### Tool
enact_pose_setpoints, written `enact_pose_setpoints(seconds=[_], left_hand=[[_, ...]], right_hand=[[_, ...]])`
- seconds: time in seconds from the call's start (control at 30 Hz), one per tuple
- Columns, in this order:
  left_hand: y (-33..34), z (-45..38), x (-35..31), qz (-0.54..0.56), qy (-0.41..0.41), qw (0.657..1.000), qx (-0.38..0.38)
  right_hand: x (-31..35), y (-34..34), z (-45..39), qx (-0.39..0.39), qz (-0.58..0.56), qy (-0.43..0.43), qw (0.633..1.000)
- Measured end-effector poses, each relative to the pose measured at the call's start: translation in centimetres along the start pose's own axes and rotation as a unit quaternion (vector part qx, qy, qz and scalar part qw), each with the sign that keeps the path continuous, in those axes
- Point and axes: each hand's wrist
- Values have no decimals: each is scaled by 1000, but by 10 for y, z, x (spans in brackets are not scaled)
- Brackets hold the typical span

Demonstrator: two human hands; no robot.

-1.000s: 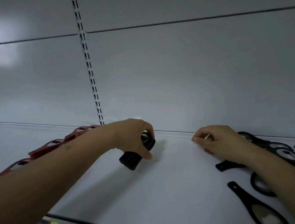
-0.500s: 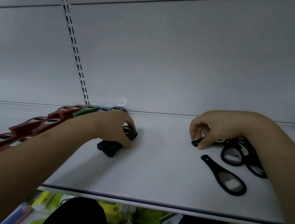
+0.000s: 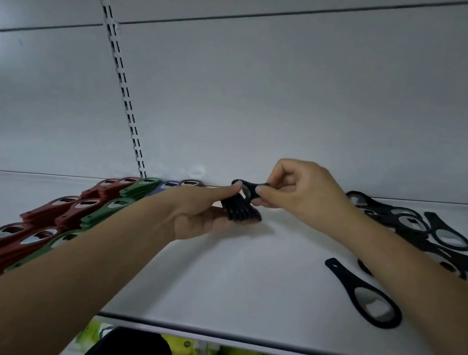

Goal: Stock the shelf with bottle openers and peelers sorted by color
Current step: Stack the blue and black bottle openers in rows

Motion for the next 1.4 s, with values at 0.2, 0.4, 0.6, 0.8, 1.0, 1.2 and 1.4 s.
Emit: enact_pose_setpoints(seconds=[0.2,0.4,0.6,0.8,1.0,1.2,1.4], left_hand=[[-13,-2,3,34,25,997,-67],[-27,16,-5,-79,6,997,-20],[-32,26,-14,-83,-58,994,-41],[-43,50,-32,-603,-37,788,-119],[-27,52,-14,-793,-59,592,-130],[-34,48,-33,-735,-116,659,-115],[-38,45,-33,-736,-99,656,-139]], right_hand=[[-4,8,2,140,109,-41,983],[-2,18,7,163,111,-46,979],[-5,15,6,156,117,-38,980],[-15,12,4,172,138,-14,975],[-21,8,2,172,87,27,981],[-26,7,-1,171,73,46,981],[-29,8,-1,164,91,49,981]])
Point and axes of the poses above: each hand's wrist, its own z-axis away from the middle knuckle, its own y-axis out of the palm, x = y × z, and after that the axes turned 3 degrees about y, right-handed
